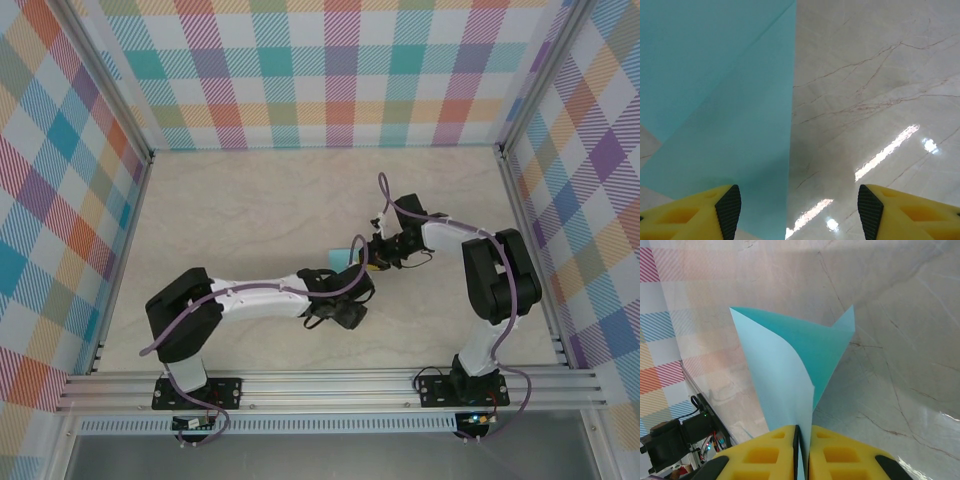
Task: Fold a paper plane with a square sheet of paper (fold left side to right side)
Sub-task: Fold the wing for the fifth time at the center of the table.
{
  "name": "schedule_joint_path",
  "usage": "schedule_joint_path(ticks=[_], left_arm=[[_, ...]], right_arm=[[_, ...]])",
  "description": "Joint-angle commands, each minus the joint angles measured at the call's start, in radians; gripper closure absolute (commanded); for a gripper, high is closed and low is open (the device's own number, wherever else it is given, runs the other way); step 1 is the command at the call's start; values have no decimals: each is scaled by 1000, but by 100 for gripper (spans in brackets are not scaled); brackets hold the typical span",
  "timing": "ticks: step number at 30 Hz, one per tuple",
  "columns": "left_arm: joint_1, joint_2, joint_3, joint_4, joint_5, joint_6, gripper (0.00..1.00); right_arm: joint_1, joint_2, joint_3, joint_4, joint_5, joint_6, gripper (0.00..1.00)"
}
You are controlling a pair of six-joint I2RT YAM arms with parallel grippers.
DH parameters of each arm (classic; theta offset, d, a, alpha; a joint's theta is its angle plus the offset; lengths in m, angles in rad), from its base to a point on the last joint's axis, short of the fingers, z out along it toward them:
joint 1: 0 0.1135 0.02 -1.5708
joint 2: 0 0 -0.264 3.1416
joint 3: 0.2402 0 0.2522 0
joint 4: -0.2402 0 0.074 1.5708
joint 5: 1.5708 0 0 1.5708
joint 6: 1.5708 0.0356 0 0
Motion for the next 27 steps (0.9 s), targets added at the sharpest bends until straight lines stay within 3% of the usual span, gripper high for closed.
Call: schedule_joint_path(ticks=[1, 12, 27], left_arm=[[-23, 49, 59, -85, -123, -30, 36], [-31, 127, 100, -118, -207, -65, 45], [-32, 176, 117, -119, -197, -79, 64]], right_arm=[[8, 19, 24, -19, 1, 7, 86], [11, 32, 20, -19, 4, 2, 86], [13, 42, 23, -31, 23, 0, 84]])
